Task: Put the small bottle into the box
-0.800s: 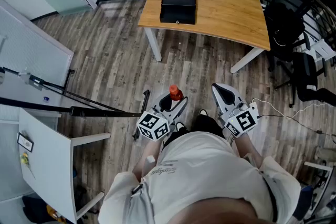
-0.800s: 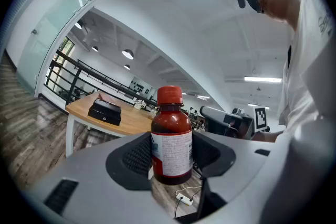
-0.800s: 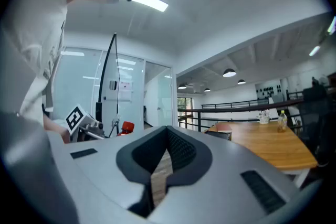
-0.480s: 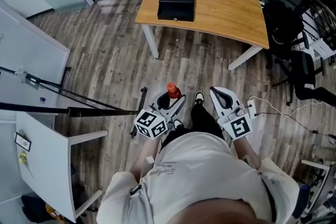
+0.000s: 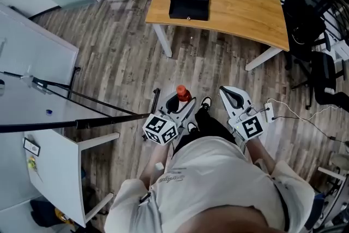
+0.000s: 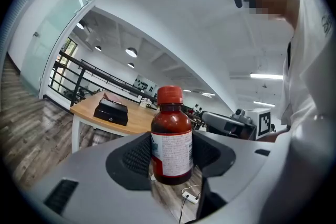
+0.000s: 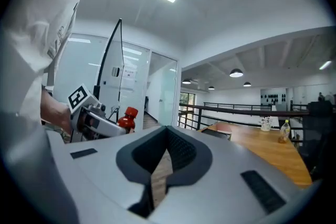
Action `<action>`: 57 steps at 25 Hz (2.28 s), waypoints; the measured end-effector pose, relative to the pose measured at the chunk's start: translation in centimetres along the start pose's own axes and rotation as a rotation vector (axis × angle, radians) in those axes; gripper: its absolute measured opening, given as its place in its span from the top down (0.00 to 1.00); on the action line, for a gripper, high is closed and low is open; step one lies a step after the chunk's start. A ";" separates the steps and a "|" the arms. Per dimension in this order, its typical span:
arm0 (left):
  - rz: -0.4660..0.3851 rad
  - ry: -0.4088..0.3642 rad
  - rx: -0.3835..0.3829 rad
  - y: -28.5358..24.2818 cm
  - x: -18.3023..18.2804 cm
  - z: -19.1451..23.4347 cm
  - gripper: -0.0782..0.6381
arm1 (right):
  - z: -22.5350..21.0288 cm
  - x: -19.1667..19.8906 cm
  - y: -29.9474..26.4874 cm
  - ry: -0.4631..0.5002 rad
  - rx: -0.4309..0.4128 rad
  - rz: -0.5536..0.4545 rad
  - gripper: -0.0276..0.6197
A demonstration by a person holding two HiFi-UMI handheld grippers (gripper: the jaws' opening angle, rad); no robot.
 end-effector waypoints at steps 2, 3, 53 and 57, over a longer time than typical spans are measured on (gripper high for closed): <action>0.001 -0.004 0.003 -0.8 -0.8 0.5 0.57 | -0.9 0.2 -0.9 -0.007 0.008 0.024 0.97; 0.003 -0.010 0.005 -1.3 -1.2 0.9 0.57 | -1.6 0.3 -1.5 -0.005 0.008 0.023 0.96; -0.034 -0.046 0.026 -21.3 -14.5 27.0 0.57 | -22.1 -6.1 -25.2 -0.077 0.045 -0.019 0.96; -0.043 -0.072 0.043 -21.5 -15.5 30.0 0.57 | -22.6 -7.7 -28.8 -0.070 0.078 -0.070 0.96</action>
Point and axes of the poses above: the fingertips, and each gripper's own axes: y backward along the fingers, z to its left, x out of its underside, the point moved 4 cm from there along y, backward along the fingers, and after that the axes turned 13 degrees about -y, right-handed, at the moved point
